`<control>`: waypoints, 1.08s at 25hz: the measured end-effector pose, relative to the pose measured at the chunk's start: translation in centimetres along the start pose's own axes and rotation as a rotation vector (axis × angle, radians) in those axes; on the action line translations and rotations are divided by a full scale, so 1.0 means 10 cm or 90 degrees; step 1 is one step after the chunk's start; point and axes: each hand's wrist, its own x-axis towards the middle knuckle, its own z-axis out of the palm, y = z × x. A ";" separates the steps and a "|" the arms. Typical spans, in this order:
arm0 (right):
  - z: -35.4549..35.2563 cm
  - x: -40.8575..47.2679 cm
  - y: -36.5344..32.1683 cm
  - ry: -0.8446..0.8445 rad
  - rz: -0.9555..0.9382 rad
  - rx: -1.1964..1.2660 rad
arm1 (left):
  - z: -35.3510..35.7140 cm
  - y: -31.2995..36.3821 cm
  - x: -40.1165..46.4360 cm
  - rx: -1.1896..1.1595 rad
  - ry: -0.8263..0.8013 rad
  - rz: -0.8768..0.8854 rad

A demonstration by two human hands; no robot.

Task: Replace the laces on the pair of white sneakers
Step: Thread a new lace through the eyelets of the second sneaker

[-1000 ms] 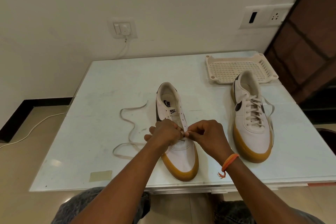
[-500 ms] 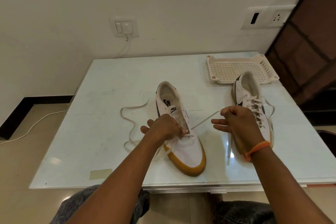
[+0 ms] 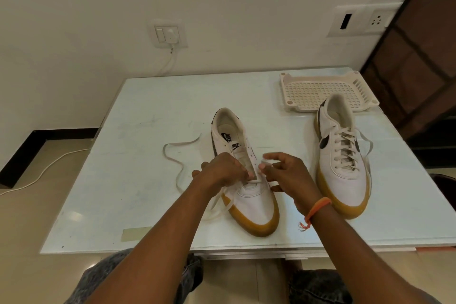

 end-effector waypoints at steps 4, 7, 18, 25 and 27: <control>0.01 -0.01 0.05 0.037 -0.129 -0.140 | -0.10 0.15 -0.22 -0.028 0.014 -0.014; -0.05 0.03 0.04 0.006 -0.160 -0.250 | -0.15 0.22 -0.30 -0.035 -0.001 -0.007; -0.42 0.22 0.11 0.214 -0.108 -0.088 | -0.20 0.22 -0.34 -0.087 -0.047 0.004; 0.03 -0.01 -0.02 -0.008 -0.093 -0.183 | -0.15 0.20 -0.25 -0.078 -0.018 0.002; 0.04 0.02 0.00 -0.011 -0.087 -0.187 | -0.14 0.19 -0.23 -0.073 -0.016 -0.001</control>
